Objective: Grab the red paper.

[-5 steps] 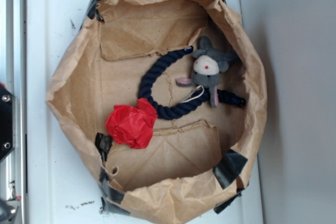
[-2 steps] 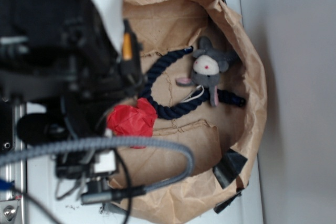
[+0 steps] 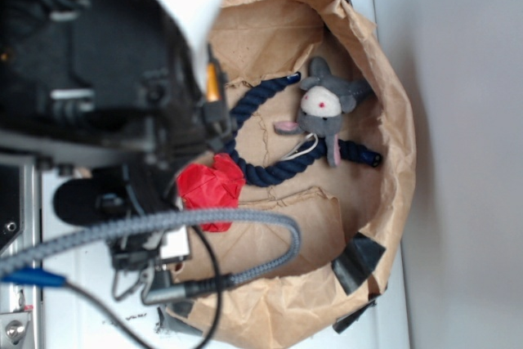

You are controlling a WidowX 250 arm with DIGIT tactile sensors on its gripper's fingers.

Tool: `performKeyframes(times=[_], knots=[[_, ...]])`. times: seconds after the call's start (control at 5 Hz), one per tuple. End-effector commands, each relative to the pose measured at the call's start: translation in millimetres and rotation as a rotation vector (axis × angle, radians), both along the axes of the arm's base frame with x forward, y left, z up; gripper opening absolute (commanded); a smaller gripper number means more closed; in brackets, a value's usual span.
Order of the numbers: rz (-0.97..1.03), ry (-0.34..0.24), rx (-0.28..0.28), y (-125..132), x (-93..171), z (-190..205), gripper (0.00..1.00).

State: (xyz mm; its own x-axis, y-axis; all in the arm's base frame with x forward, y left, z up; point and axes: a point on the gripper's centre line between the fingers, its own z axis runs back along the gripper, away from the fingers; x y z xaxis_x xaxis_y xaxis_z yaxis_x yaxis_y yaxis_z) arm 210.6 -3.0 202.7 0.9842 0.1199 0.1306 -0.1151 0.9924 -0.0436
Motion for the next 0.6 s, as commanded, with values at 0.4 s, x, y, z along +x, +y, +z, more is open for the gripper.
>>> performKeyframes(times=[0.4], knots=[[0.062, 0.126, 0.062, 7, 43, -120, 1.00]])
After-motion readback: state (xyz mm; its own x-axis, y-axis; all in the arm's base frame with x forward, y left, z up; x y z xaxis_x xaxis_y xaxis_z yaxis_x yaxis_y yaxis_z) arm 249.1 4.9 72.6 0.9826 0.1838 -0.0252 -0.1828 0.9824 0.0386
